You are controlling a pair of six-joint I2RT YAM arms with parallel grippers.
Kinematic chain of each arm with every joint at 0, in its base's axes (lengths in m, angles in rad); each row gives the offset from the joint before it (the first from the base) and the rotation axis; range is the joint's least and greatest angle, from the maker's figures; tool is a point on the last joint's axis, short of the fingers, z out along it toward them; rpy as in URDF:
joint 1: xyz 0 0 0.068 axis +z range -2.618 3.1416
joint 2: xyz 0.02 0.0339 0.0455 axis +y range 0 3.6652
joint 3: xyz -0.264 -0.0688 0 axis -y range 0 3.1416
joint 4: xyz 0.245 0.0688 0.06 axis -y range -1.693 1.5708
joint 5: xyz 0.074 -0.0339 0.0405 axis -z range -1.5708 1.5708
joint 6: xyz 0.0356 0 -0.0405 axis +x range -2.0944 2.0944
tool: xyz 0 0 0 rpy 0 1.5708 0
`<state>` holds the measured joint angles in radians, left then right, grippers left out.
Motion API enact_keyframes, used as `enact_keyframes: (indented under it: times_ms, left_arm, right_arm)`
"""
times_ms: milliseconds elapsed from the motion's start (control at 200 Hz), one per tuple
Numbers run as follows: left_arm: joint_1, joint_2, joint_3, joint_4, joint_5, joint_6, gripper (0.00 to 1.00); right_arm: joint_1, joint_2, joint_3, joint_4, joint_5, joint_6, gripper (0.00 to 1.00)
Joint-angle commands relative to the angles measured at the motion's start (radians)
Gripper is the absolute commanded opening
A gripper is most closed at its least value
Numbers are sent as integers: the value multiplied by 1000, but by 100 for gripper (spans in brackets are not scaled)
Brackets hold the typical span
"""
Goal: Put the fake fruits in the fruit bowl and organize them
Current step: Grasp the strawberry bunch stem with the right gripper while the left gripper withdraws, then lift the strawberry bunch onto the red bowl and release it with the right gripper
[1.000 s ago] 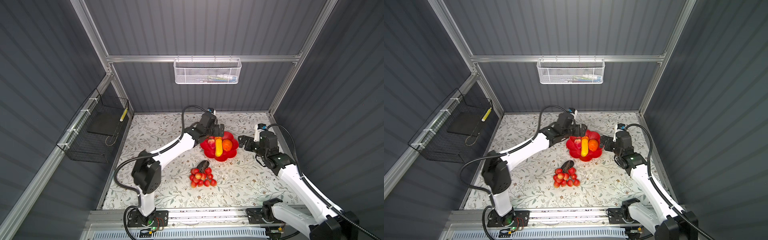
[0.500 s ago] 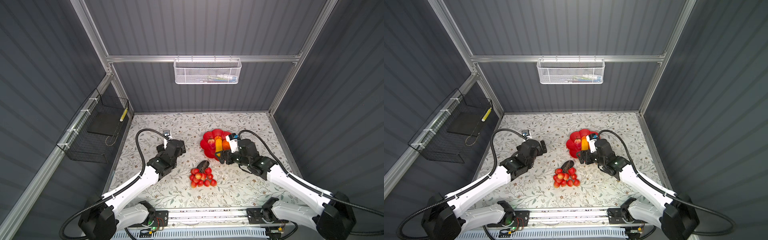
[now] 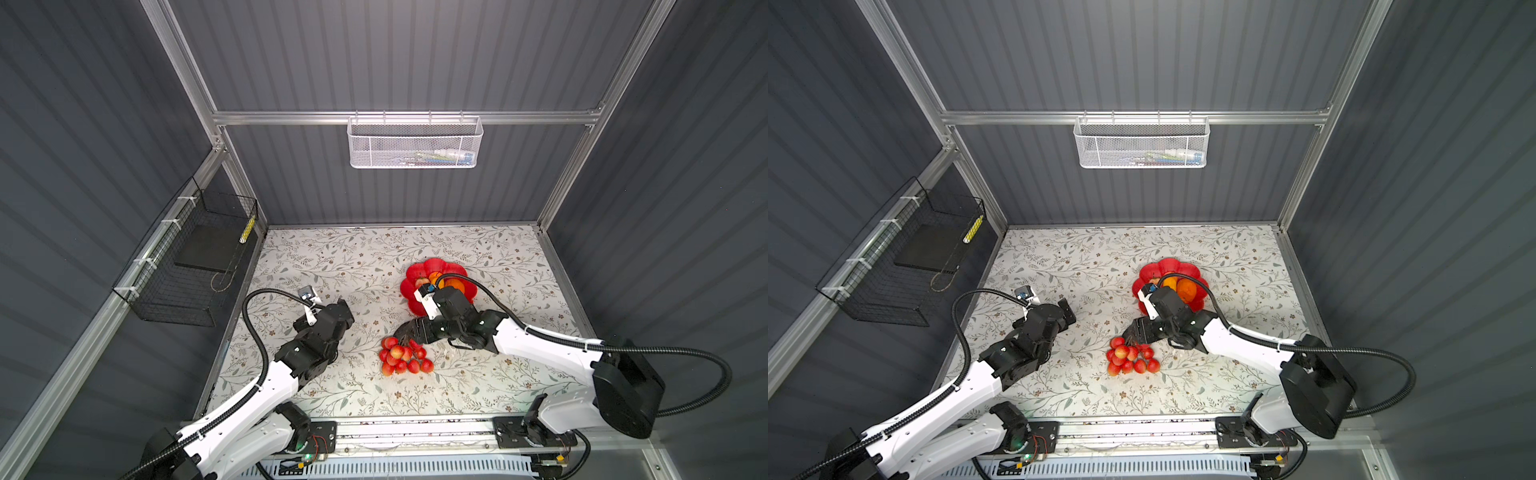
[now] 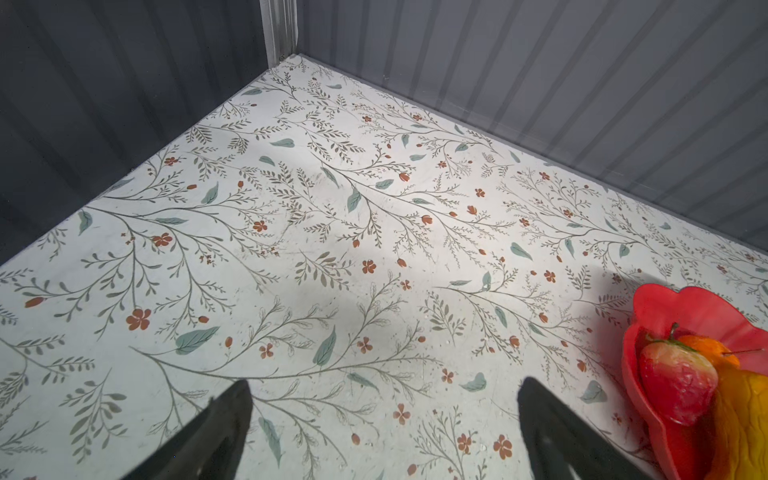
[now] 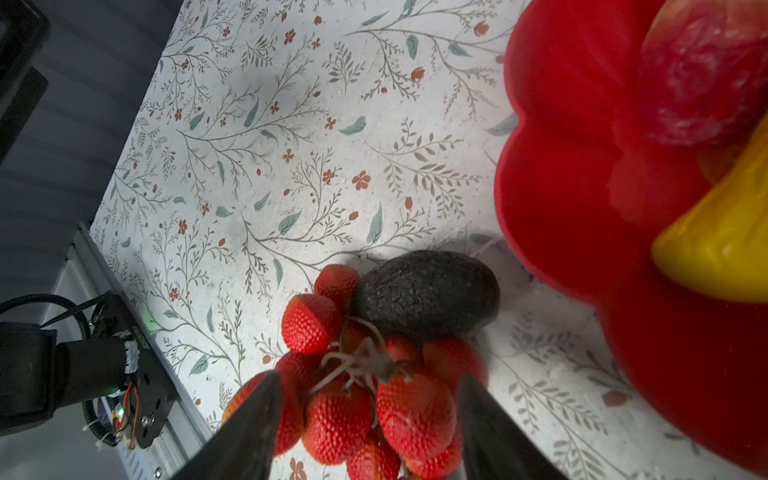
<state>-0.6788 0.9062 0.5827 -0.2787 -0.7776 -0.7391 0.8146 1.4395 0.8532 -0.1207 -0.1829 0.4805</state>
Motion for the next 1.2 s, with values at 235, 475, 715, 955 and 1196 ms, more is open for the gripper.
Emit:
enact_keyframes:
  times_ms: [235,475,715,955,1196]
  left_arm:
    - [6,-27,14,-44,-41,-6,100]
    - [7,-34,21,-53,-46,0,100]
    - [7,-36,23,-59,-42,-1,100]
    - [7,-63,12,-50,-40,3,100]
    - [7,-67,7,-35,-30,6,100]
  right_arm:
    - [7,110,83,-11,-6,8,36]
    - [6,92,121,-24,1,7,8]
    - [2,13,194,-71,23,-20,0]
    - [-51,-97,308,-142,-41,-23,0]
    - [-220,-132,369,-141,-95,-45,0]
